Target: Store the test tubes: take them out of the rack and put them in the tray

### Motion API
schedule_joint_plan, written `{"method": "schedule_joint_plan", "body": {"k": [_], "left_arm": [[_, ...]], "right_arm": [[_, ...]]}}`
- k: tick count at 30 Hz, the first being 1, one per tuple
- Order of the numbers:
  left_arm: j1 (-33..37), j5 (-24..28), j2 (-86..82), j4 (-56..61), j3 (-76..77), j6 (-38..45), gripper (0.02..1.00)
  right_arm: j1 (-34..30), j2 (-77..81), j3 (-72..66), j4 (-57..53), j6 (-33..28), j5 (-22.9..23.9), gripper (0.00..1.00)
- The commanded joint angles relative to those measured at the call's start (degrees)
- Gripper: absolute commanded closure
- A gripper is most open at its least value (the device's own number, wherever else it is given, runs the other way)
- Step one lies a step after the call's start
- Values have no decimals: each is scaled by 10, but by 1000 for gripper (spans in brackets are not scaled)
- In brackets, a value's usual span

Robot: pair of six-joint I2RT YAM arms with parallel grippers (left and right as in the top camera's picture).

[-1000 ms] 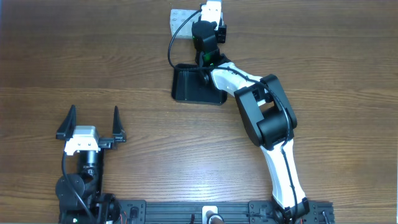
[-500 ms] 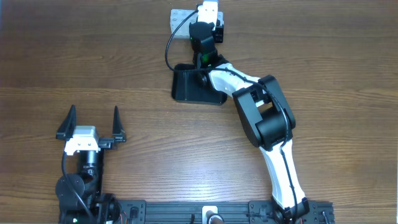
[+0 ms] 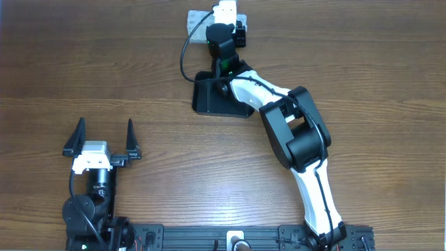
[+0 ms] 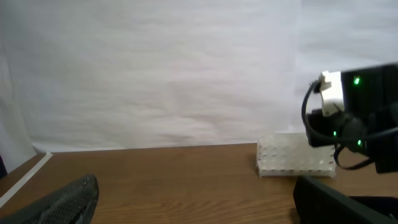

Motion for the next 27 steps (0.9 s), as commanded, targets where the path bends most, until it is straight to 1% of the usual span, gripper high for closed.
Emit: {"method": "schedule_joint_plan", "body": {"k": [1, 7, 9, 11, 13, 16, 19, 20, 23, 27], "left_arm": [[3, 6, -4, 2, -2, 8, 18], [3, 6, -4, 2, -2, 8, 18], [3, 6, -4, 2, -2, 8, 18], [3, 6, -4, 2, -2, 8, 18], [3, 6, -4, 2, -2, 8, 18], [3, 6, -4, 2, -2, 8, 18], [3, 6, -4, 2, -2, 8, 18], [3, 6, -4, 2, -2, 8, 18], [3, 6, -4, 2, -2, 8, 18], [3, 6, -4, 2, -2, 8, 18]], "right_arm": [[15, -77, 13, 4, -40, 25, 897], [22, -139, 13, -4, -80, 44, 910], [25, -163, 13, -27, -84, 56, 930], [31, -188, 13, -73, -80, 62, 936], [39, -212, 13, -133, -47, 63, 963], [50, -241, 13, -222, 17, 60, 991], [57, -262, 13, -316, 98, 44, 991], [58, -265, 13, -347, 125, 29, 993], [56, -266, 10, -420, 202, -36, 991], [48, -261, -12, -449, 281, -87, 989]]}}
